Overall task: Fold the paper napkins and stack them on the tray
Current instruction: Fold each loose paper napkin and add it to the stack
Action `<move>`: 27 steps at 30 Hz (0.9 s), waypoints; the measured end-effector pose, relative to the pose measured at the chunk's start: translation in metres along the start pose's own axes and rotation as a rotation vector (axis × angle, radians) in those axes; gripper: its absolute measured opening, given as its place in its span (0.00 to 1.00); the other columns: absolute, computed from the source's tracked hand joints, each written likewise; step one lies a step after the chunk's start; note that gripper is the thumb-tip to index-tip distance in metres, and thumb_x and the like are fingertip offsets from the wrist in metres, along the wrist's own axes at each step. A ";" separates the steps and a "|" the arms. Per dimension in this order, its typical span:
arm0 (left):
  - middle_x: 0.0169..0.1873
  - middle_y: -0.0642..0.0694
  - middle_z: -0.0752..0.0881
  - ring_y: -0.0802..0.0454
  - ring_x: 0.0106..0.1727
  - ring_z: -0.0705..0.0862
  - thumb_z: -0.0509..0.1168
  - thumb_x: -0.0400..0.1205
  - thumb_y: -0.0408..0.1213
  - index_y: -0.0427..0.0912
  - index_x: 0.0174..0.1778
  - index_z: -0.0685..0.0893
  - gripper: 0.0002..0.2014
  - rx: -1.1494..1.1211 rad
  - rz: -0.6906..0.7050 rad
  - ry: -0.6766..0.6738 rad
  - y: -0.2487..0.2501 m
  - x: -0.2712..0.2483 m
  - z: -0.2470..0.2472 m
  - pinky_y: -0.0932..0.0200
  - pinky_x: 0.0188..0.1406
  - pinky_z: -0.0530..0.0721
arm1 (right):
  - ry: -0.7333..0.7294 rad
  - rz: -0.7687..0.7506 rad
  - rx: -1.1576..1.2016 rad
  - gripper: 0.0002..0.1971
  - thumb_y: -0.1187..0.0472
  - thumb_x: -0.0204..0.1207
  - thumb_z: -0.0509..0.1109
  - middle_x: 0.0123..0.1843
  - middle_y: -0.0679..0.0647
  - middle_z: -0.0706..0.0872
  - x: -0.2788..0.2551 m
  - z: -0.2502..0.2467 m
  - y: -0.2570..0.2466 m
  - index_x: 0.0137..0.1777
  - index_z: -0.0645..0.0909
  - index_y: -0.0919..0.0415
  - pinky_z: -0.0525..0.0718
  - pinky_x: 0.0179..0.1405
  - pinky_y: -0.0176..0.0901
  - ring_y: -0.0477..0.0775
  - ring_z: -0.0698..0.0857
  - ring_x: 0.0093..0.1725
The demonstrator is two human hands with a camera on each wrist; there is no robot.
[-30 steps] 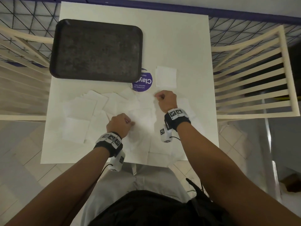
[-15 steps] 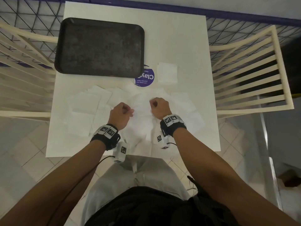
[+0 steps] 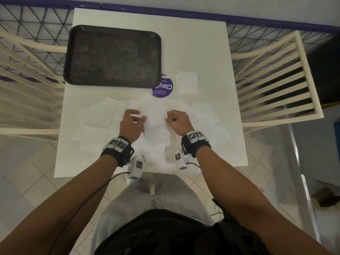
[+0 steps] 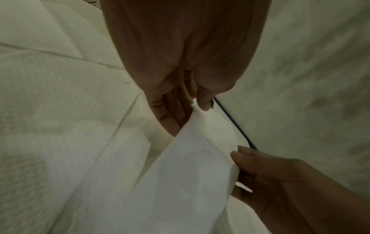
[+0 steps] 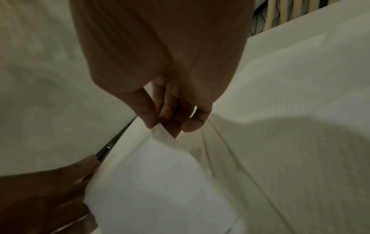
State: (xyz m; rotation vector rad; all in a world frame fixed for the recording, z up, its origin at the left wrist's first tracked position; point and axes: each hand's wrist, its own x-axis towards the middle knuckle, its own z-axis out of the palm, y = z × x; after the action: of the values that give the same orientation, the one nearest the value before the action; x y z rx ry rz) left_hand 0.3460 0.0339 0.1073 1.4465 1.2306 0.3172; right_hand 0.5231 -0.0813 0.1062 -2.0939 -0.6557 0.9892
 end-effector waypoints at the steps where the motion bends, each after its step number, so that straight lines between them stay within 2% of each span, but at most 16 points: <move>1: 0.49 0.41 0.90 0.41 0.47 0.92 0.75 0.82 0.43 0.49 0.64 0.78 0.18 -0.014 -0.009 -0.030 0.000 0.000 -0.001 0.48 0.47 0.93 | 0.012 0.004 0.021 0.14 0.63 0.78 0.74 0.44 0.49 0.91 0.000 0.000 0.000 0.63 0.87 0.59 0.83 0.62 0.43 0.50 0.89 0.53; 4: 0.46 0.44 0.91 0.47 0.49 0.91 0.82 0.74 0.44 0.61 0.67 0.77 0.28 0.006 0.023 -0.153 -0.002 -0.002 -0.006 0.50 0.50 0.89 | 0.030 -0.018 0.107 0.18 0.66 0.78 0.74 0.29 0.42 0.84 -0.004 0.000 0.000 0.67 0.82 0.52 0.85 0.50 0.43 0.44 0.85 0.36; 6: 0.37 0.49 0.88 0.56 0.40 0.88 0.83 0.73 0.38 0.58 0.64 0.82 0.26 0.042 0.067 -0.210 -0.001 -0.005 -0.007 0.57 0.45 0.85 | 0.042 -0.057 0.135 0.22 0.67 0.78 0.73 0.27 0.43 0.81 -0.006 -0.001 -0.001 0.68 0.80 0.47 0.85 0.45 0.42 0.43 0.82 0.33; 8: 0.31 0.53 0.83 0.64 0.31 0.81 0.82 0.74 0.33 0.50 0.58 0.89 0.18 0.110 0.105 -0.194 0.000 -0.006 -0.005 0.64 0.41 0.79 | 0.037 -0.084 0.135 0.20 0.66 0.78 0.73 0.28 0.47 0.80 -0.007 -0.002 -0.001 0.66 0.81 0.44 0.83 0.43 0.41 0.45 0.81 0.33; 10: 0.30 0.55 0.81 0.63 0.32 0.80 0.80 0.76 0.33 0.48 0.53 0.92 0.12 0.186 0.137 -0.158 0.001 -0.005 -0.005 0.64 0.44 0.78 | 0.016 -0.107 0.103 0.16 0.61 0.77 0.76 0.31 0.47 0.80 -0.008 -0.002 -0.004 0.61 0.85 0.43 0.83 0.46 0.41 0.46 0.81 0.35; 12: 0.31 0.55 0.81 0.55 0.37 0.82 0.78 0.79 0.35 0.49 0.52 0.94 0.08 0.233 0.161 -0.148 0.002 -0.004 -0.006 0.61 0.48 0.81 | -0.023 -0.110 0.072 0.15 0.55 0.73 0.81 0.38 0.46 0.81 -0.010 -0.003 -0.007 0.58 0.88 0.44 0.85 0.51 0.42 0.47 0.82 0.39; 13: 0.32 0.56 0.82 0.52 0.38 0.84 0.76 0.80 0.36 0.50 0.52 0.94 0.07 0.245 0.169 -0.143 0.003 -0.004 -0.006 0.60 0.50 0.82 | -0.042 -0.104 0.056 0.16 0.54 0.70 0.83 0.42 0.46 0.82 -0.011 -0.004 -0.009 0.58 0.90 0.45 0.84 0.52 0.40 0.46 0.82 0.41; 16: 0.36 0.58 0.88 0.56 0.38 0.86 0.74 0.83 0.39 0.50 0.52 0.94 0.05 0.279 0.208 -0.121 0.007 -0.004 -0.006 0.60 0.52 0.83 | -0.051 -0.125 -0.003 0.14 0.55 0.68 0.85 0.49 0.53 0.88 -0.012 -0.004 -0.011 0.54 0.92 0.47 0.80 0.49 0.35 0.46 0.81 0.41; 20: 0.43 0.52 0.92 0.51 0.43 0.88 0.73 0.84 0.42 0.49 0.53 0.95 0.06 0.335 0.245 -0.095 0.012 -0.004 -0.006 0.56 0.53 0.84 | 0.021 -0.161 -0.078 0.08 0.53 0.72 0.82 0.46 0.55 0.89 -0.011 -0.003 -0.016 0.51 0.93 0.48 0.81 0.50 0.41 0.49 0.82 0.43; 22: 0.45 0.53 0.92 0.51 0.45 0.88 0.73 0.83 0.43 0.50 0.52 0.95 0.06 0.358 0.267 -0.068 0.016 -0.004 -0.007 0.60 0.50 0.81 | 0.030 -0.157 -0.113 0.08 0.52 0.73 0.81 0.46 0.55 0.85 -0.010 -0.004 -0.017 0.52 0.93 0.47 0.78 0.50 0.39 0.46 0.80 0.43; 24: 0.43 0.60 0.87 0.55 0.43 0.86 0.75 0.83 0.42 0.48 0.50 0.95 0.05 0.325 0.264 -0.028 0.018 -0.005 -0.006 0.64 0.48 0.79 | 0.045 -0.167 -0.114 0.09 0.52 0.72 0.82 0.47 0.50 0.81 -0.009 -0.005 -0.019 0.51 0.93 0.47 0.76 0.52 0.38 0.44 0.79 0.46; 25: 0.44 0.60 0.85 0.58 0.43 0.85 0.75 0.82 0.41 0.47 0.50 0.95 0.05 0.303 0.255 -0.012 0.016 -0.003 -0.006 0.68 0.48 0.79 | 0.057 -0.185 -0.117 0.09 0.52 0.71 0.83 0.47 0.47 0.79 -0.009 -0.004 -0.020 0.50 0.93 0.47 0.77 0.55 0.41 0.46 0.80 0.49; 27: 0.49 0.54 0.87 0.58 0.48 0.85 0.76 0.82 0.42 0.47 0.49 0.95 0.05 0.290 0.248 -0.003 0.014 0.001 -0.006 0.80 0.48 0.74 | 0.058 -0.209 -0.169 0.09 0.46 0.68 0.83 0.49 0.43 0.78 -0.008 -0.003 -0.025 0.47 0.91 0.40 0.77 0.61 0.49 0.51 0.78 0.58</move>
State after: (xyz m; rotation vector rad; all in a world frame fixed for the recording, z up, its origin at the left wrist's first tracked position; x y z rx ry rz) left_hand 0.3486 0.0405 0.1207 1.8555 1.1286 0.3126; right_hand 0.5172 -0.0724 0.1309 -2.1381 -0.9351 0.7765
